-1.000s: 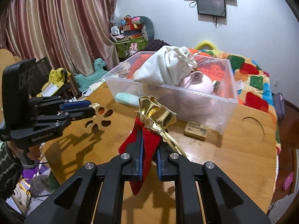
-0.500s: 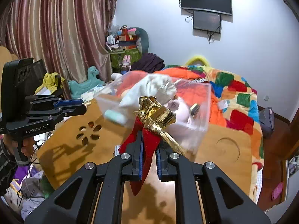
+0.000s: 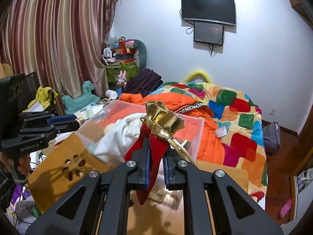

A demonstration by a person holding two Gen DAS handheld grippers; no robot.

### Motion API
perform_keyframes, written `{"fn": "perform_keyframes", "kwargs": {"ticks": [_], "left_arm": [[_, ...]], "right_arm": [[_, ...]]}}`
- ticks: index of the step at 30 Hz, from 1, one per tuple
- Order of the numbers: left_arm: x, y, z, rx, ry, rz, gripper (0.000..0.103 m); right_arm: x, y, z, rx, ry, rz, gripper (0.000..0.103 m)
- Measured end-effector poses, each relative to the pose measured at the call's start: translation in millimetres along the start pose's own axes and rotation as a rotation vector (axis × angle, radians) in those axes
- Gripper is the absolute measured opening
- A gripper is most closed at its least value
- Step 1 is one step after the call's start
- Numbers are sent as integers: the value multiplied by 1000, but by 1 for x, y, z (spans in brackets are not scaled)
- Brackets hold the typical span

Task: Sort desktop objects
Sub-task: 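Carry the red pouch and seashell into the clear box and open both tools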

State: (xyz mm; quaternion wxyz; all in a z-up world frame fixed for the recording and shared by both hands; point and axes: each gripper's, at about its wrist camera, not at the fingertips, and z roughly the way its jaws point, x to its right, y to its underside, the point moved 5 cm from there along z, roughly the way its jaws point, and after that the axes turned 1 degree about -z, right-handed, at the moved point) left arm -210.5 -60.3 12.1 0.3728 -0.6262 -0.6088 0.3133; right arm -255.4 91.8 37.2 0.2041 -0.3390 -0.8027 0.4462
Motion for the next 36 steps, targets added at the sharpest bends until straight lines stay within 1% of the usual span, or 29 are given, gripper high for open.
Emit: {"fn": "perform_keyframes", "kwargs": {"ticks": [7, 19, 25, 30, 33, 36], "left_arm": [[-13, 9, 25, -48, -14, -27, 18], [-20, 17, 47, -84, -12, -40, 19], [-20, 16, 47, -81, -16, -38, 19], [-19, 16, 46, -84, -20, -37, 18], [-19, 17, 45, -82, -28, -31, 19], [-19, 18, 43, -85, -30, -39, 20]], "right_arm": [[14, 5, 38, -52, -17, 47, 10], [26, 14, 80, -121, 15, 35, 10], [23, 15, 89, -134, 40, 10, 13], [16, 16, 87, -132, 83, -19, 14], [15, 18, 84, -131, 93, -13, 16], [13, 20, 82, -141, 85, -5, 26]]}}
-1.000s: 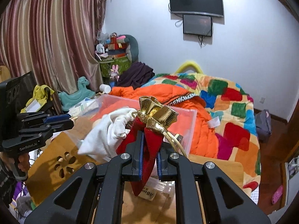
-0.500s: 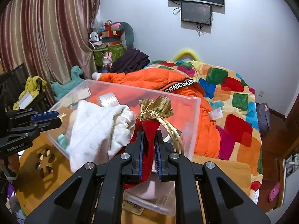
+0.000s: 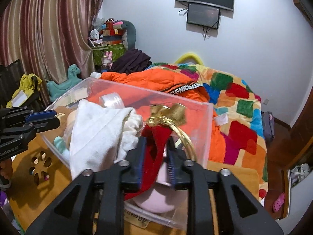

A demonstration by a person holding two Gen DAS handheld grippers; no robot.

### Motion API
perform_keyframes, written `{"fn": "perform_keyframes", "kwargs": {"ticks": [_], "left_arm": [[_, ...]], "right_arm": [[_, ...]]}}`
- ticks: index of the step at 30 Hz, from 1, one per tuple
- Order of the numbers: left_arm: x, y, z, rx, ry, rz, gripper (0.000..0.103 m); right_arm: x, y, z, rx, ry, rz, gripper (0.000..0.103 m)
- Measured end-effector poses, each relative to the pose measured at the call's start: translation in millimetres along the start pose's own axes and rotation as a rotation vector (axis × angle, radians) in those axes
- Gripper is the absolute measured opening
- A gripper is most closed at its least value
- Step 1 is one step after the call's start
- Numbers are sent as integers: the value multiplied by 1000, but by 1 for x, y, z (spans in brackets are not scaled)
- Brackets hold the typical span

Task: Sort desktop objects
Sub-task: 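Carry the red pouch and seashell into the clear box and open both tools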

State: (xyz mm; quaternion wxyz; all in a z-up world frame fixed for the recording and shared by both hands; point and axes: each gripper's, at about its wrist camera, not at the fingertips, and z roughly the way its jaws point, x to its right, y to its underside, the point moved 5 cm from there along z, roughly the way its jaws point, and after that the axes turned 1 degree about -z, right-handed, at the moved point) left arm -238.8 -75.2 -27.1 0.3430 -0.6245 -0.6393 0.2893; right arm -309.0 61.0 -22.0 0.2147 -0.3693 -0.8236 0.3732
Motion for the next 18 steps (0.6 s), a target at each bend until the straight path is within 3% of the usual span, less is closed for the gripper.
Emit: {"fn": "perform_keyframes", "kwargs": {"ticks": [12, 18], "left_arm": [[6, 2, -15, 3, -5, 14, 33], [14, 2, -34, 37, -2, 26, 52]], "right_arm": [[-11, 14, -21, 14, 60, -60, 62], [-18, 18, -43, 56, 111, -86, 75]]}}
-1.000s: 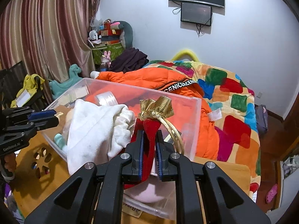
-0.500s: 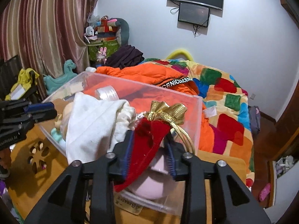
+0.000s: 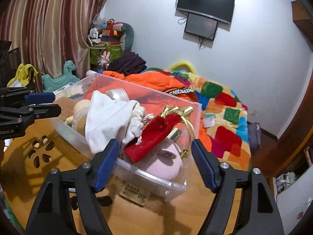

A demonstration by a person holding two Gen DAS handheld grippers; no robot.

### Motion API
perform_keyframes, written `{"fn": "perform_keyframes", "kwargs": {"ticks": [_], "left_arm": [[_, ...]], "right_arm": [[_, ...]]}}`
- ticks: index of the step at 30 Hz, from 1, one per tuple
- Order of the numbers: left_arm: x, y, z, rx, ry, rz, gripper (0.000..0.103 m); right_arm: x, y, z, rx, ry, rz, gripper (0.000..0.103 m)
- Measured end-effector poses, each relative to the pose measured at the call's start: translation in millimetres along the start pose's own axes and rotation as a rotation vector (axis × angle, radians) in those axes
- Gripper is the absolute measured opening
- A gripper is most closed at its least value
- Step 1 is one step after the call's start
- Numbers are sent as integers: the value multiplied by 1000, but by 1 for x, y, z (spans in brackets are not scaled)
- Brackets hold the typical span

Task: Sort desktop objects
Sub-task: 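Carry the red pouch and seashell into the clear box and open both tools, then withdraw both tools toward the beige eraser and the blue Max card box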

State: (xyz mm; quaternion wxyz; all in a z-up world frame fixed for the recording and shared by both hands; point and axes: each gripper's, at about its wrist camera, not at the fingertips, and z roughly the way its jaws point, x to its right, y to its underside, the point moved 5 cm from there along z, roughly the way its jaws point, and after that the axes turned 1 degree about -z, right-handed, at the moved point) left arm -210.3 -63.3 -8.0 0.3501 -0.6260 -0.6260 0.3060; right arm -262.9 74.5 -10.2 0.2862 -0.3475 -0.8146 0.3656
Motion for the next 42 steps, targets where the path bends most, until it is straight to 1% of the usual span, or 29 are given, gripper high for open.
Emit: {"fn": "perform_keyframes", "kwargs": {"ticks": [2, 4, 7, 12, 14, 17, 23, 28, 32, 33, 34, 37, 39, 42], "left_arm": [[2, 0, -7, 11, 0, 3, 61], [3, 0, -14, 25, -5, 5, 66], [4, 3, -24, 43, -5, 1, 72], [7, 14, -34, 48, 4, 8, 76], [9, 22, -35, 40, 16, 6, 81], [16, 35, -31, 17, 37, 17, 81], [29, 57, -18, -34, 50, 56, 82], [31, 70, -14, -51, 49, 66, 83], [30, 77, -12, -62, 64, 70, 83], [31, 78, -12, -64, 69, 71, 83], [31, 78, -11, -64, 71, 72, 83], [33, 80, -10, -66, 76, 70, 83], [36, 80, -10, -69, 85, 71, 83], [43, 80, -8, -74, 95, 85, 83]], "right_arm": [[0, 1, -8, 11, 17, -3, 77], [0, 3, -15, 20, 32, 1, 82], [4, 8, -27, 30, 50, 19, 82], [10, 19, -41, 32, 64, 57, 82], [14, 26, -43, 23, 61, 78, 82], [16, 40, -42, -3, 59, 108, 83], [4, 66, -23, -97, 12, 154, 83], [-10, 74, -4, -151, -19, 157, 82], [-12, 74, 12, -196, -35, 210, 80], [-13, 74, 15, -202, -45, 219, 78], [-13, 74, 17, -206, -45, 225, 73], [-16, 74, 23, -236, -49, 227, 62], [-16, 74, 25, -243, -47, 234, 62], [-19, 73, 25, -252, -29, 209, 61]]}}
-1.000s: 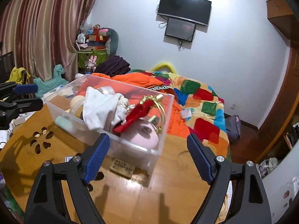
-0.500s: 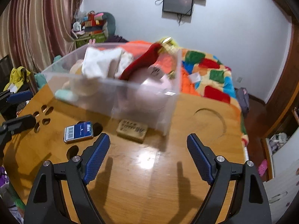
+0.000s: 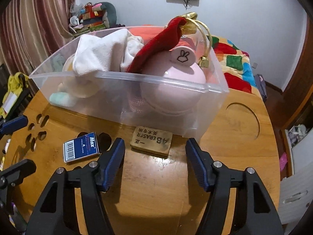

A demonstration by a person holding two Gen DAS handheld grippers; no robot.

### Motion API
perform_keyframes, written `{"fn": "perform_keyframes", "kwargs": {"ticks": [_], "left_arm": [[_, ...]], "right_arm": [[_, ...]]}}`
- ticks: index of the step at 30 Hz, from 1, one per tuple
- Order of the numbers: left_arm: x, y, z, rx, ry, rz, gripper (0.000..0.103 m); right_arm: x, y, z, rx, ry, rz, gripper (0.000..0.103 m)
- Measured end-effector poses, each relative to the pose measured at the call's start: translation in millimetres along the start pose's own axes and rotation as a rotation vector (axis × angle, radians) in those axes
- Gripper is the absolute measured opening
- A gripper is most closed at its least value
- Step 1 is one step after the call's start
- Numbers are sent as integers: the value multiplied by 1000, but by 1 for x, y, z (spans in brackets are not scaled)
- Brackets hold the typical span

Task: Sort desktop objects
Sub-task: 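Withdraw both tools toward the beige eraser and the blue Max card box, then grasp the beige eraser with the right tool while the left grasps the blue Max box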

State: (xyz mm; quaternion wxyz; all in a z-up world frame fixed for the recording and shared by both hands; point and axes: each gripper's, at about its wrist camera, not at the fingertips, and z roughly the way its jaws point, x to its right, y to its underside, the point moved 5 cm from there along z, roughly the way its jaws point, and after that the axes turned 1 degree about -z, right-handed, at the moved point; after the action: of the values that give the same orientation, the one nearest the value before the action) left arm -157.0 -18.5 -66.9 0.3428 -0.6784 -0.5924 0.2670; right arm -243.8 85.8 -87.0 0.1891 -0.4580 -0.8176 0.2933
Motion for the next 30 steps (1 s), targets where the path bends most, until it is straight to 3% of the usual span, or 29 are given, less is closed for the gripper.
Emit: {"fn": "perform_keyframes", "kwargs": {"ticks": [3, 6, 14, 21, 25, 30], "left_arm": [[9, -1, 6, -19, 8, 22, 83], [17, -3, 13, -34, 16, 42, 84], [32, -14, 32, -86, 38, 71, 84], [34, -23, 50, -123, 30, 35, 83], [39, -24, 58, -149, 6, 46, 75], [39, -21, 61, -170, -4, 51, 75]], "right_arm": [[-4, 0, -2, 3, -9, -13, 54], [-5, 0, -3, 11, -19, -27, 39], [6, 17, -19, 34, -108, -11, 39], [23, 36, -37, 77, -131, 15, 39], [24, 39, -46, 113, -148, 29, 39], [29, 40, -53, 157, -168, 69, 39]]}}
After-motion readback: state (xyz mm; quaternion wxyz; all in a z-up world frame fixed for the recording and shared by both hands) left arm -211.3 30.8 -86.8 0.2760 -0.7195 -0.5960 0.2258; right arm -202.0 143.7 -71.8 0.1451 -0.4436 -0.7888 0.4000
